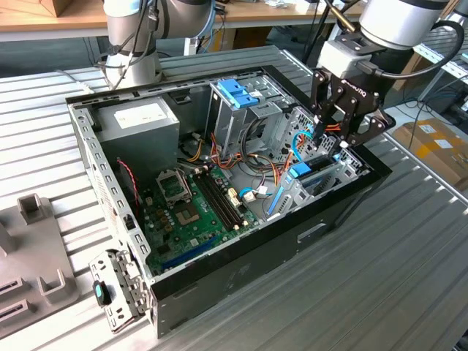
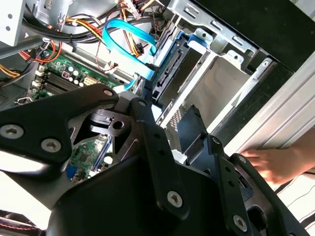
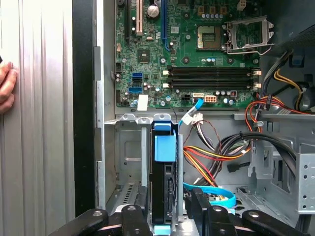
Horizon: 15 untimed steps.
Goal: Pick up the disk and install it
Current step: 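Insert the first disk wire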
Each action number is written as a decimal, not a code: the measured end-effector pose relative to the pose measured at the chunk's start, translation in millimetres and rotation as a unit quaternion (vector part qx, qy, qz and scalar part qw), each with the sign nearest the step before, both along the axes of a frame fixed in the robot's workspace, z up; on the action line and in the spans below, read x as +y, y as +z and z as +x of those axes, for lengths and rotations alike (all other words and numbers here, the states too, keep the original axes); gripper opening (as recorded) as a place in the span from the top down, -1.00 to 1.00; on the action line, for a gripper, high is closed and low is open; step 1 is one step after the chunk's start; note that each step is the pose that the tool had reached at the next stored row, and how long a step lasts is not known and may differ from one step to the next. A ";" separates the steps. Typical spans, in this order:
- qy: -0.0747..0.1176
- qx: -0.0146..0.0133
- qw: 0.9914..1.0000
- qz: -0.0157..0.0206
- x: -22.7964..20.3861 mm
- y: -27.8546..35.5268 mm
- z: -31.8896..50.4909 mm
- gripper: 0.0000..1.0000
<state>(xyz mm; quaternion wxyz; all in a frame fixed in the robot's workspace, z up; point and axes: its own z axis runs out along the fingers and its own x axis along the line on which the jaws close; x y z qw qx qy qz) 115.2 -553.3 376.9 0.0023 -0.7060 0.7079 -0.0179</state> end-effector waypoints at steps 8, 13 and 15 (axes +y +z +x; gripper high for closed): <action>0.000 0.000 1.000 0.000 2.9 0.1 7.0 0.04; 0.000 0.000 1.000 0.000 3.6 -3.6 7.8 0.04; 0.000 0.000 1.000 0.000 3.7 -4.1 7.8 0.04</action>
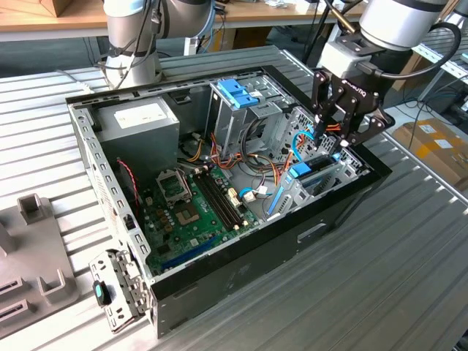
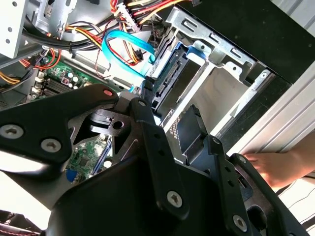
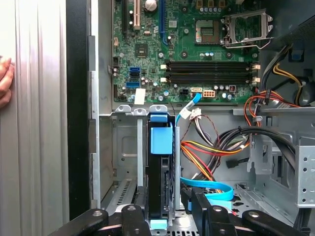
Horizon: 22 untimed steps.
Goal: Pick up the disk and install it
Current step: 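Insert the first disk wire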
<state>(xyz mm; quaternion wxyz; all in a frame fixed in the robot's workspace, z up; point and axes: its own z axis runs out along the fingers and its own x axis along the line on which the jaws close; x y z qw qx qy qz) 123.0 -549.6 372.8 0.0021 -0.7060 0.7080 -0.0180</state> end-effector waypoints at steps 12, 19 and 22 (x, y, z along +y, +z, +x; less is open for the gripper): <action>0.000 0.000 1.000 0.000 0.2 -2.0 0.0 0.04; 0.000 0.000 1.000 0.000 0.2 -3.9 0.0 0.04; 0.000 0.000 1.000 0.000 0.2 -5.5 0.0 0.04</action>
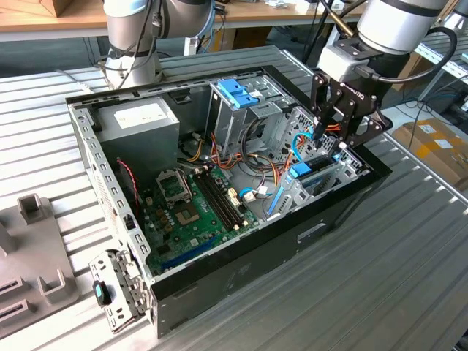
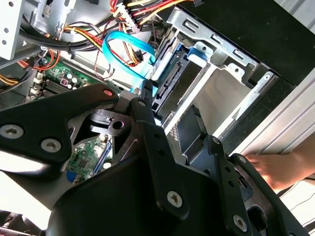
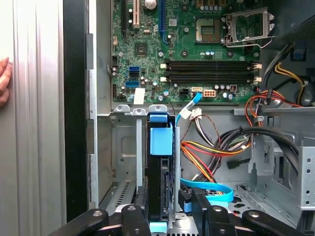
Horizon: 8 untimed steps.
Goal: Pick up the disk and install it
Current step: 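Insert the first disk wire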
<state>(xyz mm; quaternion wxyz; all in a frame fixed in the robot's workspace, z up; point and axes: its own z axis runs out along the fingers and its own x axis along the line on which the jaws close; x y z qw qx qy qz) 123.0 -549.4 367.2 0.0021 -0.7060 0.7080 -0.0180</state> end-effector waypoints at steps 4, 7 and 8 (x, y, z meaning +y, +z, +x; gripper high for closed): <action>0.000 0.000 1.000 0.000 0.0 -2.8 0.0 0.04; 0.000 0.000 1.000 0.000 0.5 -3.0 0.3 0.04; 0.000 0.000 1.000 0.000 1.0 -3.1 1.0 0.04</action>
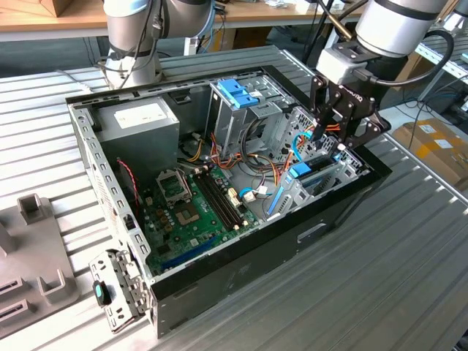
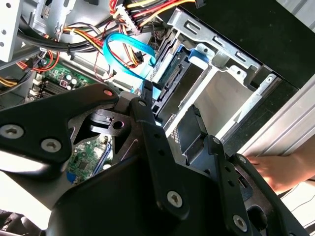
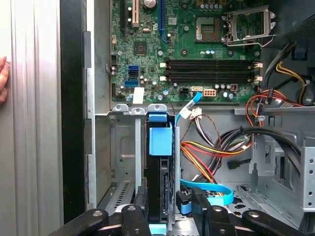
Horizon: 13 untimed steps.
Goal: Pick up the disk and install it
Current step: 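Insert the first disk wire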
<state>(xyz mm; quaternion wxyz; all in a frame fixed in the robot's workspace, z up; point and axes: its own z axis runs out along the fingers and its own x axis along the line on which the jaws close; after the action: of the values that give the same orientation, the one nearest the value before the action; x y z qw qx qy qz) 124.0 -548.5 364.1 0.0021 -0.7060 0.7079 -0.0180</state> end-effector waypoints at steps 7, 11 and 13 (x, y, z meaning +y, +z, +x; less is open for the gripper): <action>0.000 0.000 1.000 0.000 4.9 -1.1 6.1 0.04; 0.000 0.000 1.000 0.000 5.5 -1.8 10.5 0.04; 0.000 0.000 1.000 0.000 4.1 -1.8 10.5 0.04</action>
<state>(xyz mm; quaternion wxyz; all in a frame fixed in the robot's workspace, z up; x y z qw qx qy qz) 134.5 -544.3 362.3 0.0021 -0.7060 0.7080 -0.0180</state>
